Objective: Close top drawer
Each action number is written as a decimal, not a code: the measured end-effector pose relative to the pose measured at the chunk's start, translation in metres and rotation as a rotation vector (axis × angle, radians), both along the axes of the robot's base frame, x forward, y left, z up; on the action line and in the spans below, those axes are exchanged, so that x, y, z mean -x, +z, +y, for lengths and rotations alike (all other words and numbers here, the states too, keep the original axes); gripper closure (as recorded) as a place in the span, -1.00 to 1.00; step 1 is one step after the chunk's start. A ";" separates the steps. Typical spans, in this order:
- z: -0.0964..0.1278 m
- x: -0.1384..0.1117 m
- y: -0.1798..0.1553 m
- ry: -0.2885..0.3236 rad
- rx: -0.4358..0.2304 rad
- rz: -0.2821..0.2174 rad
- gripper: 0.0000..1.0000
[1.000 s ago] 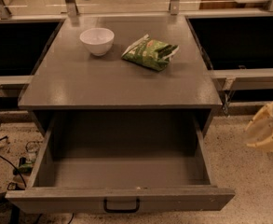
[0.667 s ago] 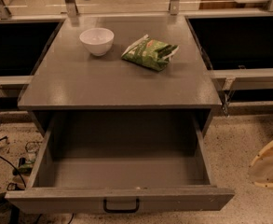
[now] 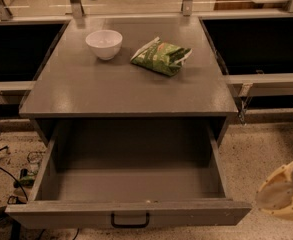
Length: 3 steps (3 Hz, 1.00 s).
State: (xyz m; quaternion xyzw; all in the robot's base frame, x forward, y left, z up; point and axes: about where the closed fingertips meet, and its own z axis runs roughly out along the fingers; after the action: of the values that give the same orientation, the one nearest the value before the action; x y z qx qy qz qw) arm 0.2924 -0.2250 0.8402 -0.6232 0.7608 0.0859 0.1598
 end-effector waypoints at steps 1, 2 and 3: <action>0.011 0.012 -0.038 -0.007 -0.028 0.060 1.00; 0.020 0.021 -0.070 -0.008 -0.041 0.108 1.00; 0.027 0.032 -0.104 -0.006 -0.020 0.148 1.00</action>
Offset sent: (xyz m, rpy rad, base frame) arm -0.0325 0.0306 -0.1095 0.0613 0.1699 -0.0086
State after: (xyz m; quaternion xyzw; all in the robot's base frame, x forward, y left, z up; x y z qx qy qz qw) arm 0.2604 -0.1980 0.7362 -0.6112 0.7715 0.1390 0.1096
